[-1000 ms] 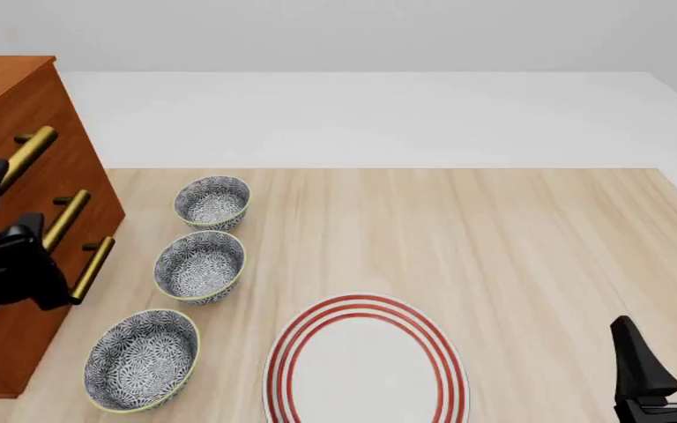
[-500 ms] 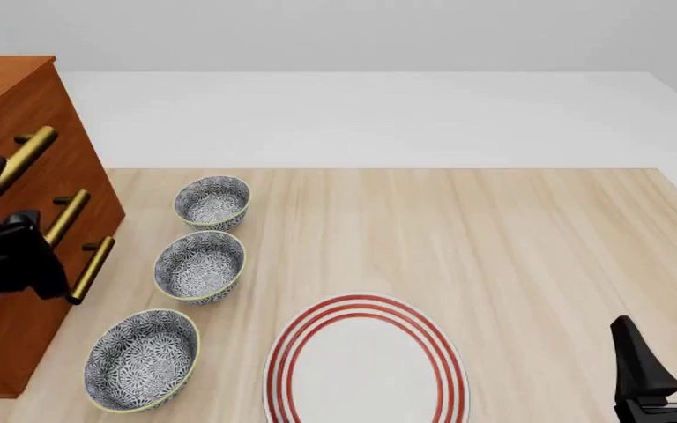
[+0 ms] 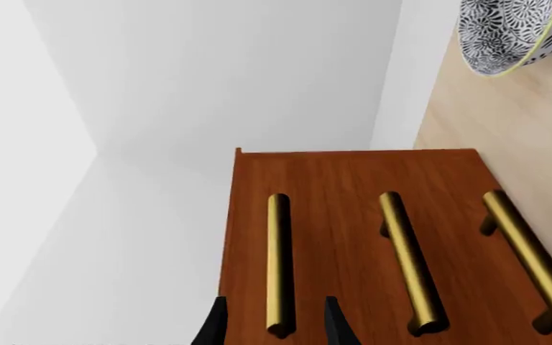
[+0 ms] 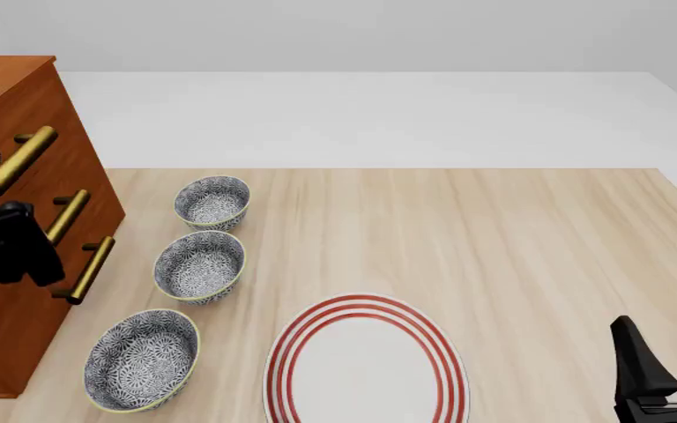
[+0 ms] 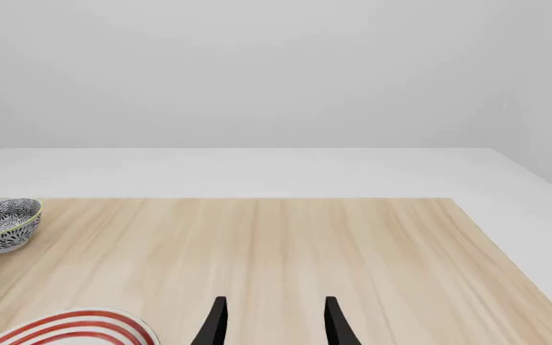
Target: Open the top drawer of the cabinet.
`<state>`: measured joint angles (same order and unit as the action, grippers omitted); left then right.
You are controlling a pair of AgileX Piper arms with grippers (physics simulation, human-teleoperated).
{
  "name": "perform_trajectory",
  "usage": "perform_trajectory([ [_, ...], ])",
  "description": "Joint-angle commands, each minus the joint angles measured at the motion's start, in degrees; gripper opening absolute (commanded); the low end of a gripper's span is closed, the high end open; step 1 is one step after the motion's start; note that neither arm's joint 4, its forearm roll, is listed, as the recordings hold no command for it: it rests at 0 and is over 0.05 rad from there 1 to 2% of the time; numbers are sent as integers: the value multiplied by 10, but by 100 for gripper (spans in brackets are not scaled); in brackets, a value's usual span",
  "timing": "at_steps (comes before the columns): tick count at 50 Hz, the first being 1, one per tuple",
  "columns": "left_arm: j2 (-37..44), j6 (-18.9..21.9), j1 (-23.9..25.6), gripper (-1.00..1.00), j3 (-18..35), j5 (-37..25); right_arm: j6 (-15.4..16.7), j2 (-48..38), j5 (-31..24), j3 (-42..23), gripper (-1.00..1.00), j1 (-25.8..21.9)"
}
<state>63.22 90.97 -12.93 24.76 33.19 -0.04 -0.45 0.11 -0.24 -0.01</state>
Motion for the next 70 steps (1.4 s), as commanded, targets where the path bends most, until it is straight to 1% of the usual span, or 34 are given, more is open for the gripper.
perform_trajectory([
  [1,10,1,-6,100,8,-2,0,0,0,0,100,0],
  [34,27,5,-21,100,19,-2,0,0,0,0,100,0],
  [39,21,6,-16,100,15,-3,0,0,0,0,100,0],
  [40,15,12,-10,-100,10,0,0,0,0,0,100,0],
  [52,7,16,-8,-100,14,-7,0,0,0,0,100,0],
  [60,1,30,-3,-100,19,-12,0,0,0,0,100,0],
  [70,-13,39,7,-100,21,-26,0,0,0,0,100,0],
])
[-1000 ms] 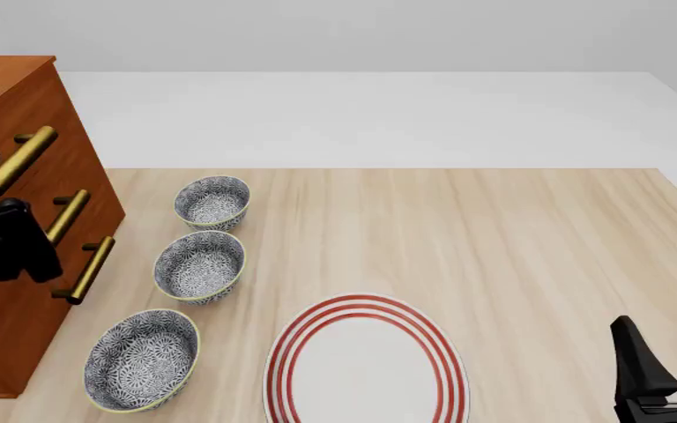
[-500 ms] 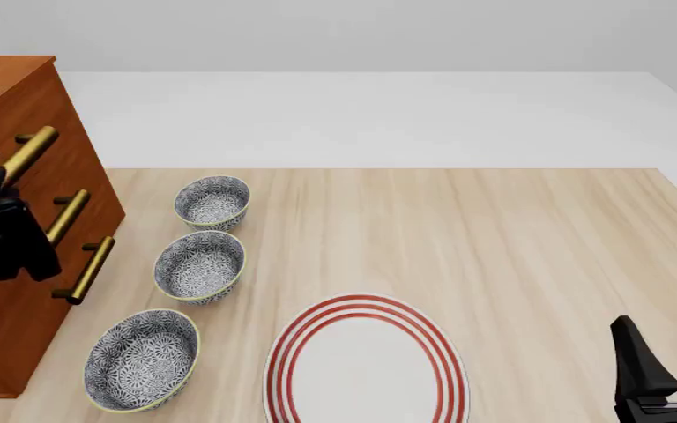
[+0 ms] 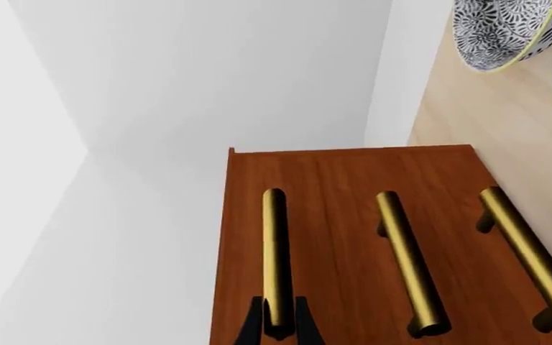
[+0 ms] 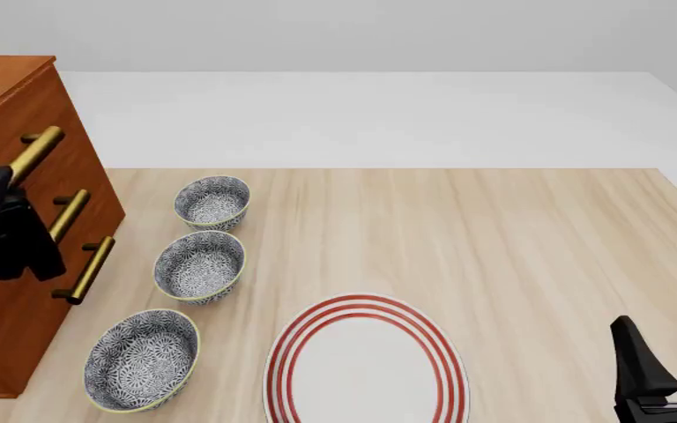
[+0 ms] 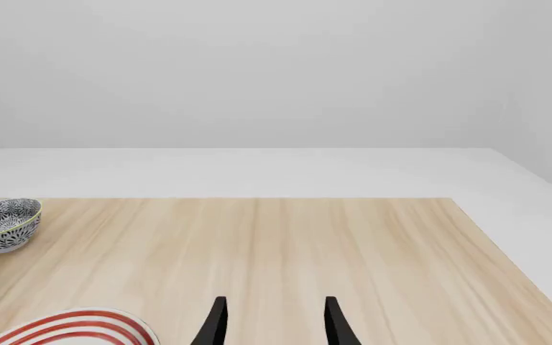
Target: Open the top drawer of the cabinet.
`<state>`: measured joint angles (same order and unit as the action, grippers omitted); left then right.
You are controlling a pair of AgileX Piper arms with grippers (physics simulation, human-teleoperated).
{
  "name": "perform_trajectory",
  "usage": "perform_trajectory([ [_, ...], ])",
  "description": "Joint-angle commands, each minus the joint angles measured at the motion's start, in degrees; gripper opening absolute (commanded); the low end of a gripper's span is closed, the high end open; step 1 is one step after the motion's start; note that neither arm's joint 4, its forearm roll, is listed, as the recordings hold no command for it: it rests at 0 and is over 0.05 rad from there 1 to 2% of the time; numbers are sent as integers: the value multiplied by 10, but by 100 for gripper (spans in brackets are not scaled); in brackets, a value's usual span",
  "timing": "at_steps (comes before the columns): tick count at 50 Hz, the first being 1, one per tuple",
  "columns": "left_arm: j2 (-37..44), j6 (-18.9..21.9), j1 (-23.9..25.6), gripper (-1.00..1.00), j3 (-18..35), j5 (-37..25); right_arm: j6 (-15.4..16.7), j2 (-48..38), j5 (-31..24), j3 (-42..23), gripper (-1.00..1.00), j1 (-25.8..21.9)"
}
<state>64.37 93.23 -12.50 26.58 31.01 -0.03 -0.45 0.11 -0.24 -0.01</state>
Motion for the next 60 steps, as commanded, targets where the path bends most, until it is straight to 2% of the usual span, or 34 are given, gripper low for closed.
perform_trajectory([
  [1,-26,18,4,-100,3,-3,0,0,0,0,100,0],
  [24,-53,39,39,-100,-3,-19,0,0,0,0,100,0],
  [60,-58,55,81,-100,18,-32,0,0,0,0,100,0],
])
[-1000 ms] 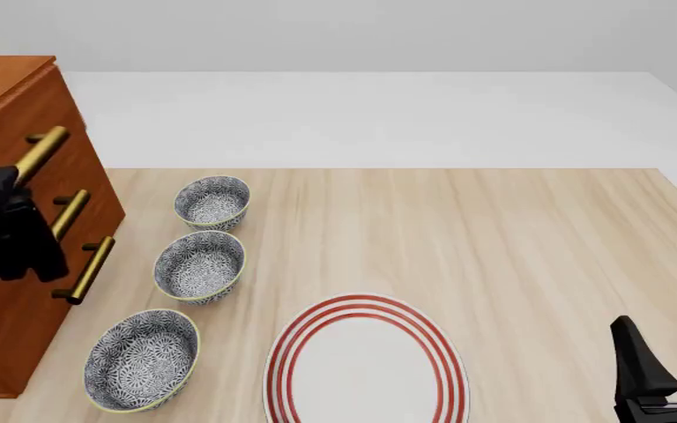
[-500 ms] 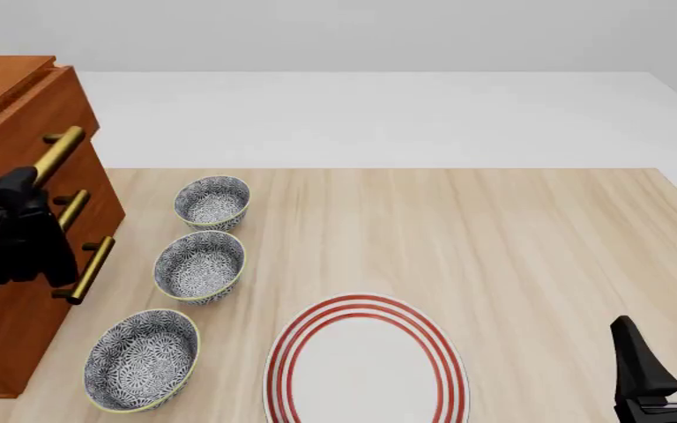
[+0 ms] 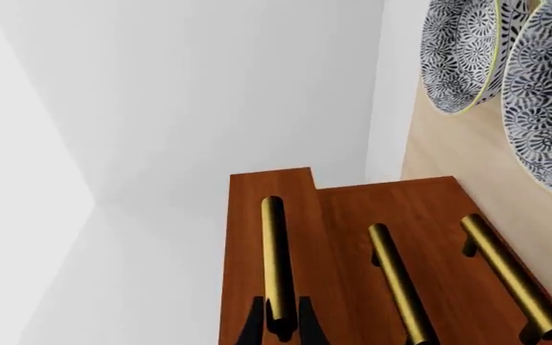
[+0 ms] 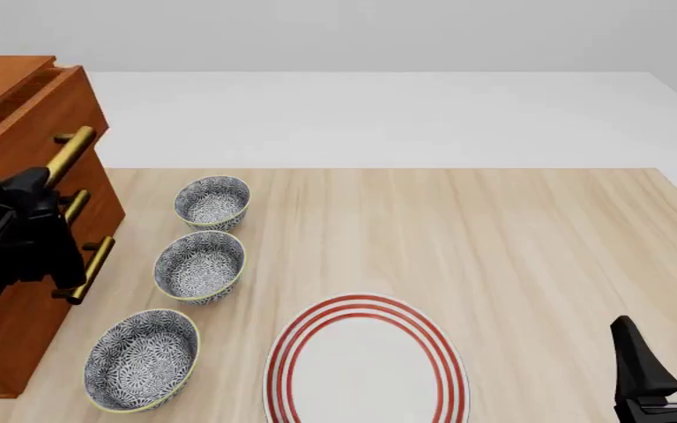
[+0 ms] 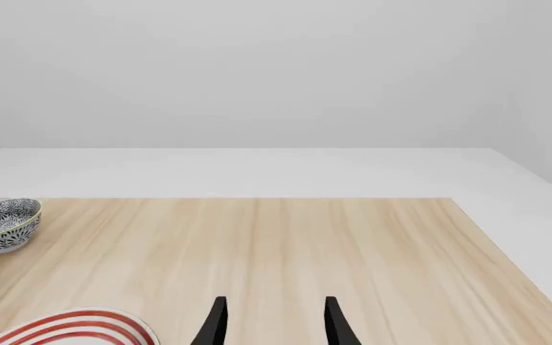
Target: Open the top drawer of the cabinet.
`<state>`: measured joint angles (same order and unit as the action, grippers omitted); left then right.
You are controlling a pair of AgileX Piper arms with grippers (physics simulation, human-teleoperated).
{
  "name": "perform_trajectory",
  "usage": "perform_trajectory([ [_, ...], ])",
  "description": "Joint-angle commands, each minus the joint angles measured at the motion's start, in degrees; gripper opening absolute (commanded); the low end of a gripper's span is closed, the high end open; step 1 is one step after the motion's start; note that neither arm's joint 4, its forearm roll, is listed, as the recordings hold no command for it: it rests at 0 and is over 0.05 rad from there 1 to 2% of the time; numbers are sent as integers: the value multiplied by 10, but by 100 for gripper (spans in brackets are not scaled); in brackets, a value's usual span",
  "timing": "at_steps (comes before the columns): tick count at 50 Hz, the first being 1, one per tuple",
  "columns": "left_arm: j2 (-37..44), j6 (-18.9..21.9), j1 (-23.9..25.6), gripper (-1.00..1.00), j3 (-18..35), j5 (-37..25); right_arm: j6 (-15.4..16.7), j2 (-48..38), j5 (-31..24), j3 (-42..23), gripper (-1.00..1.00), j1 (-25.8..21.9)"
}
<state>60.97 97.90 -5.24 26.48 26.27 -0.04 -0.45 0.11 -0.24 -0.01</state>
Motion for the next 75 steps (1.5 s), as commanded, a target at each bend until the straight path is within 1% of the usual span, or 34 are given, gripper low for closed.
perform_trajectory([
  [1,-24,8,9,-100,19,16,0,0,0,0,100,0],
  [23,-20,3,10,-100,21,20,0,0,0,0,100,0],
  [75,-24,8,21,-100,26,21,0,0,0,0,100,0],
])
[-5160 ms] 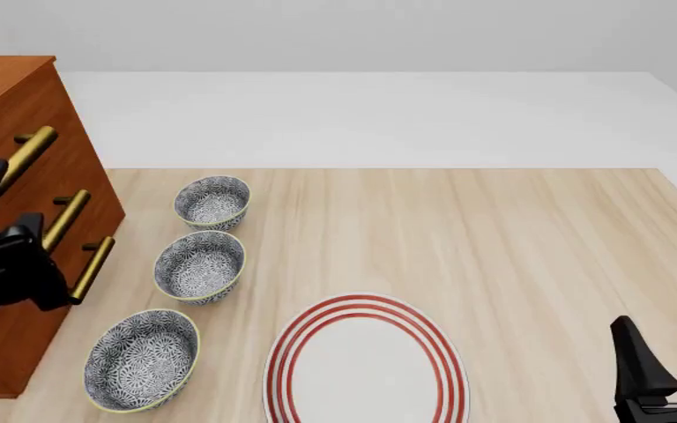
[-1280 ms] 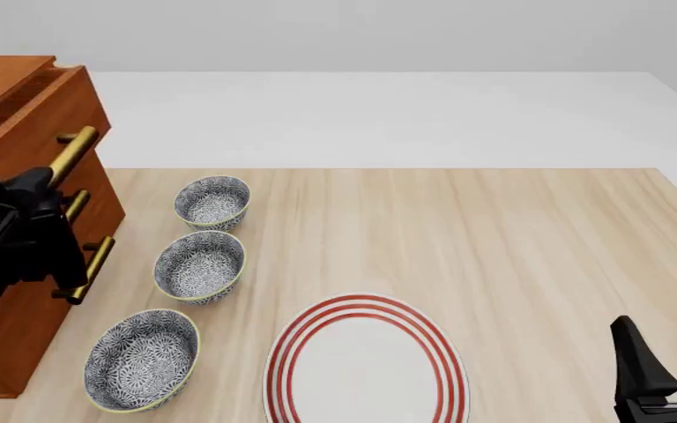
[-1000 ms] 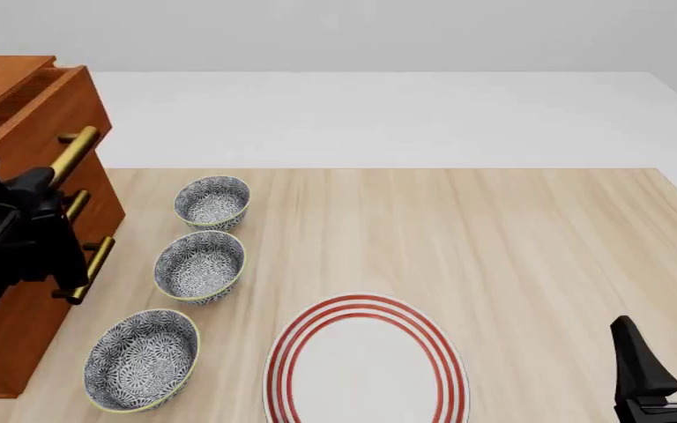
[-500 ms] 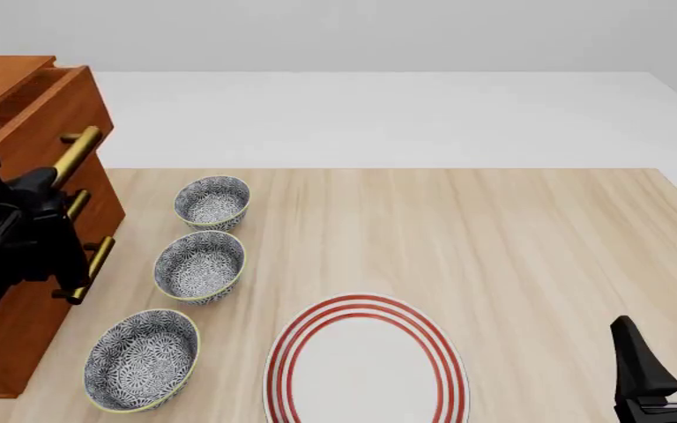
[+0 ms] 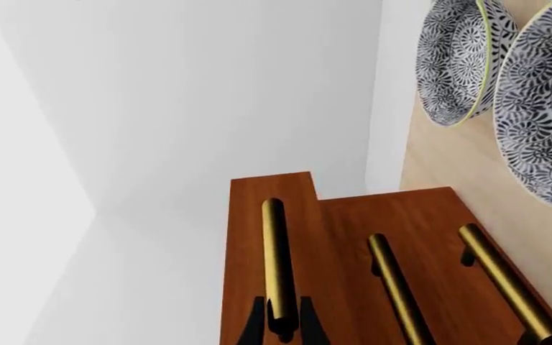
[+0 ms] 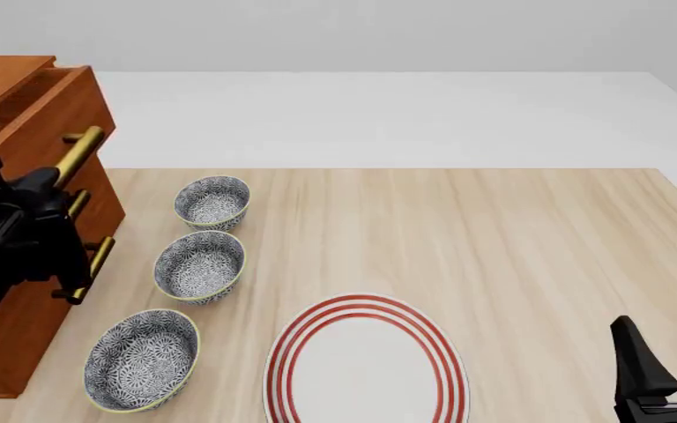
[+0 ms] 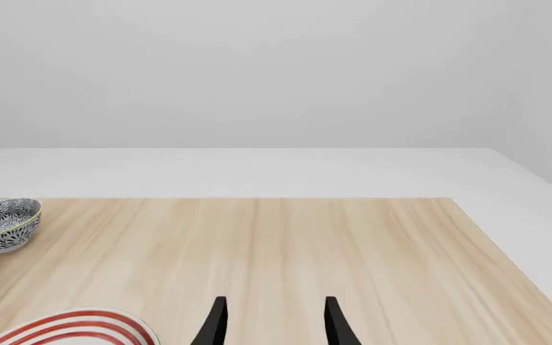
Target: Open the top drawer of the cabinet.
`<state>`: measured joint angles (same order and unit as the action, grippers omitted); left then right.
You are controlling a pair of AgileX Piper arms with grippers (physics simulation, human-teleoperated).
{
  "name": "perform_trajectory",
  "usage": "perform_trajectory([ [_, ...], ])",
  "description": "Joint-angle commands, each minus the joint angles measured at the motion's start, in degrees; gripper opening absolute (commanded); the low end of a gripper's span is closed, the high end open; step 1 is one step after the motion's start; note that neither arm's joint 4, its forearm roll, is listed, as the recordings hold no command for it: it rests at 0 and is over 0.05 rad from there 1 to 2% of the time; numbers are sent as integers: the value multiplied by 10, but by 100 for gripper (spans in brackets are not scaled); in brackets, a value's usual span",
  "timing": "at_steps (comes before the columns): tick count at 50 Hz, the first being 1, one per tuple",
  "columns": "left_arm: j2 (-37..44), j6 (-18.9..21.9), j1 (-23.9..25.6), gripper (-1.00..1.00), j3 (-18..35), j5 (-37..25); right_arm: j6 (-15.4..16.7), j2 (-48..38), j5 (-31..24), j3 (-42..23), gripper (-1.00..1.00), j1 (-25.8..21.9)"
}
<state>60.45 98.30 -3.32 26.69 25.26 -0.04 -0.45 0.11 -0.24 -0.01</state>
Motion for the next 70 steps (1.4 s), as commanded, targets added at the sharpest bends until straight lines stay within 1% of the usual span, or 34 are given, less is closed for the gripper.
perform_trajectory([
  [1,-18,4,2,-100,24,31,0,0,0,0,100,0],
  [17,-18,6,4,-100,24,30,0,0,0,0,100,0],
  [19,-19,12,9,-100,20,40,0,0,0,0,100,0],
  [20,-20,11,8,100,21,36,0,0,0,0,100,0],
  [27,-46,14,8,100,17,23,0,0,0,0,100,0],
  [31,-82,16,1,100,11,-4,0,0,0,0,100,0],
  [34,-119,18,4,100,-2,-30,0,0,0,0,100,0],
  [35,-131,28,2,100,-14,-31,0,0,0,0,100,0],
  [36,-142,23,3,100,-14,-39,0,0,0,0,100,0],
  [40,-192,19,3,100,-26,-78,0,0,0,0,100,0],
  [41,-225,14,3,100,-33,-109,0,0,0,0,100,0],
  [43,-243,9,5,100,-31,-121,0,0,0,0,100,0],
  [44,-260,11,5,100,-35,-137,0,0,0,0,100,0],
  [45,-282,4,5,100,-33,-157,0,0,0,0,100,0],
  [47,-302,0,5,100,-30,-183,0,0,0,0,100,0],
  [51,-321,-1,4,100,-26,-200,0,0,0,0,100,0],
  [54,-331,-23,5,100,-2,-219,0,0,0,0,100,0],
  [55,-332,-22,6,100,-1,-222,0,0,0,0,100,0],
  [57,-336,-52,11,100,24,-239,0,0,0,0,100,0],
  [58,-339,-60,16,100,31,-246,0,0,0,0,100,0],
  [59,-335,-85,17,100,53,-250,0,0,0,0,100,0],
  [60,-336,-97,21,100,64,-261,0,0,0,0,100,0],
  [62,-336,-103,22,100,69,-261,0,0,0,0,100,0],
  [64,-332,-128,23,100,89,-267,0,0,0,0,100,0],
  [65,-334,-125,28,100,86,-264,0,0,0,0,100,0],
  [66,-330,-142,27,100,99,-267,0,0,0,0,100,0],
  [67,-328,-149,27,100,105,-272,0,0,0,0,100,0],
  [68,-324,-174,26,100,126,-287,0,0,0,0,100,0],
  [69,-326,-174,30,100,127,-288,0,0,0,0,100,0],
  [70,-322,-186,24,100,137,-293,0,0,0,0,100,0],
])
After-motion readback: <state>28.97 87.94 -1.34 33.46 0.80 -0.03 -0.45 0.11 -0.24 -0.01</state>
